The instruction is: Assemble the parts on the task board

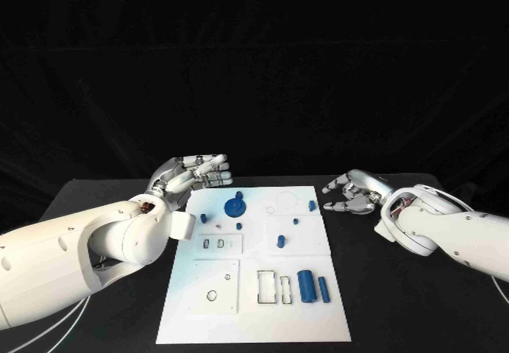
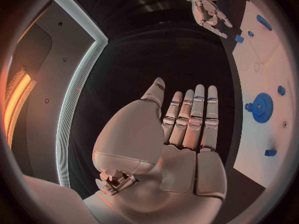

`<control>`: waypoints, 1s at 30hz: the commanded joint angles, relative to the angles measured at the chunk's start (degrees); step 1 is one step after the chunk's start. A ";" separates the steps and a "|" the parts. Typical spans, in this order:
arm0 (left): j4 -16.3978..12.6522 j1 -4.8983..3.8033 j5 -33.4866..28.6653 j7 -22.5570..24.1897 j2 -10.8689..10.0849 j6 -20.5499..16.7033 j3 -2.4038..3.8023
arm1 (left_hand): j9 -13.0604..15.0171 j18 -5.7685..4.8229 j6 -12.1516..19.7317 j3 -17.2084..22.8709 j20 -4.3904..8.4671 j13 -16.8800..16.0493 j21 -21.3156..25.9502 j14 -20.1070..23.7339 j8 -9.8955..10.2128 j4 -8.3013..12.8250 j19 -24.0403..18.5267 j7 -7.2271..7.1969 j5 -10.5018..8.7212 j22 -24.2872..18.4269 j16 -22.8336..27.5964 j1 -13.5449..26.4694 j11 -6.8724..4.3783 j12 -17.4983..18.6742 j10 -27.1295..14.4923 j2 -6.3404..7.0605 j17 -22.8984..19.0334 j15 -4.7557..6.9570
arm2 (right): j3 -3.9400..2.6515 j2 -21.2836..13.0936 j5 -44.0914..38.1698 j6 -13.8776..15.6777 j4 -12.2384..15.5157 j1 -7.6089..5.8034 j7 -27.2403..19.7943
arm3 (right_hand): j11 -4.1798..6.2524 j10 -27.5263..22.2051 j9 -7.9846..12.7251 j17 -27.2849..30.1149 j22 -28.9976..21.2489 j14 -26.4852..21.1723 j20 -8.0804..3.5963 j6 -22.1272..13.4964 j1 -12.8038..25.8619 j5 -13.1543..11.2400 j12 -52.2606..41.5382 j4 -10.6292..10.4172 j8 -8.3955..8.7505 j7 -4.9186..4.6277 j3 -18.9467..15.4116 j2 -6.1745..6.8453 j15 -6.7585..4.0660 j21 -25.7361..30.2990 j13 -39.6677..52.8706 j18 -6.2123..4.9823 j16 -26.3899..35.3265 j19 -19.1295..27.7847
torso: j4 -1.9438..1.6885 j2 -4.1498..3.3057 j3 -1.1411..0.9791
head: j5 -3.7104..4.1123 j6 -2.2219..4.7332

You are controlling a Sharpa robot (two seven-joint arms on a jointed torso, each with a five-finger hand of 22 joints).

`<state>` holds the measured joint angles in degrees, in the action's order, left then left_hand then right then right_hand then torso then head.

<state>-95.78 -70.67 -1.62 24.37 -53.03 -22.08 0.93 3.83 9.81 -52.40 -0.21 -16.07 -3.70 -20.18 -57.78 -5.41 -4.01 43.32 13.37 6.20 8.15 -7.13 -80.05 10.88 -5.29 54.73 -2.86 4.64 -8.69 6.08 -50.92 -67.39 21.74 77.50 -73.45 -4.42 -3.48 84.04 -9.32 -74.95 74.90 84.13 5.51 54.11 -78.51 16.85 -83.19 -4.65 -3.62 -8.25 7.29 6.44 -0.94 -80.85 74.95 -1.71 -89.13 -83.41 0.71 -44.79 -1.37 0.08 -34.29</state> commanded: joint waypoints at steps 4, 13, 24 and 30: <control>-0.12 0.01 -0.13 0.36 -0.03 1.25 0.02 | -0.03 0.60 0.01 -0.14 -0.21 -0.06 -0.25 -0.10 0.25 0.35 -0.32 0.63 0.03 -0.05 0.18 -0.23 0.38 0.24 0.08 -0.45 -0.09 -0.24 | 0.03 1.51 -0.90 -0.52 -1.45 0.42 0.16 | 0.02 0.16 0.11 -13.44 5.47 5.48 -0.38 -0.44 -0.68 0.20 0.20 0.36 0.18 -0.02 -0.06 0.03 0.00 0.22 8.37 -0.92 -0.12 -0.13 | -0.26 -0.25 -0.13 | 0.07 -0.15; -0.15 0.01 -0.13 0.36 -0.03 1.27 0.03 | -0.03 0.60 0.01 -0.14 -0.21 -0.06 -0.25 -0.10 0.25 0.35 -0.32 0.63 0.03 -0.05 0.18 -0.23 0.38 0.24 0.08 -0.45 -0.09 -0.24 | 0.04 3.40 -1.15 -0.48 -2.64 0.80 0.61 | -0.10 0.43 0.12 -13.77 5.78 5.56 -0.29 -0.45 -0.49 0.18 -0.11 0.17 0.00 -0.15 -0.07 -0.30 0.12 -0.06 8.66 -0.84 -0.27 -0.36 | -0.29 -0.22 -0.14 | 0.15 -0.21; -0.16 0.01 -0.13 0.35 -0.10 1.21 0.03 | -0.03 0.60 0.01 -0.14 -0.21 -0.06 -0.25 -0.10 0.25 0.35 -0.32 0.63 0.03 -0.05 0.18 -0.23 0.38 0.24 0.08 -0.45 -0.09 -0.24 | 0.04 4.37 -1.59 -1.20 -3.18 1.47 0.99 | -0.20 0.68 -0.12 -13.92 5.94 5.60 -0.16 0.84 -0.51 0.20 -0.39 0.16 -0.56 -0.24 -0.08 -0.64 0.20 -0.14 8.92 -0.81 -0.34 -0.50 | -0.23 -0.27 -0.12 | 0.02 -0.34; -0.21 0.01 -0.13 0.35 -0.14 1.18 0.03 | -0.02 0.60 -0.06 -0.10 -0.21 -0.07 -0.27 -0.15 0.28 0.45 -0.33 0.60 0.05 -0.07 0.26 -0.33 0.35 0.27 0.16 -0.47 -0.08 -0.22 | 0.04 4.65 -1.64 -1.27 -3.40 1.61 1.15 | -0.22 0.86 -0.30 -14.05 6.10 5.63 -0.15 1.87 -0.50 0.22 -0.61 0.12 -0.90 -0.22 -0.04 -0.91 0.16 -0.24 9.13 -0.79 -0.40 -0.61 | -0.21 -0.27 -0.11 | 0.07 -0.37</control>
<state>-95.84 -70.65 -1.67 24.35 -53.21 -21.97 0.93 3.83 9.81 -52.40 -0.38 -16.07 -3.70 -20.18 -57.78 -5.41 -3.85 43.32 13.37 6.19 8.16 -7.14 -80.05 10.88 -5.29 54.74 -2.86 4.64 -8.69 6.12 -46.39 -68.28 21.28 74.16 -71.91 -3.66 -3.48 84.04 -9.56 -74.93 74.94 84.13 5.30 55.66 -78.97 16.85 -83.48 -4.66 -4.20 -8.48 7.28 5.98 -0.94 -80.85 74.93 -1.70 -89.25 -83.62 0.48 -45.07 -1.50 0.10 -34.65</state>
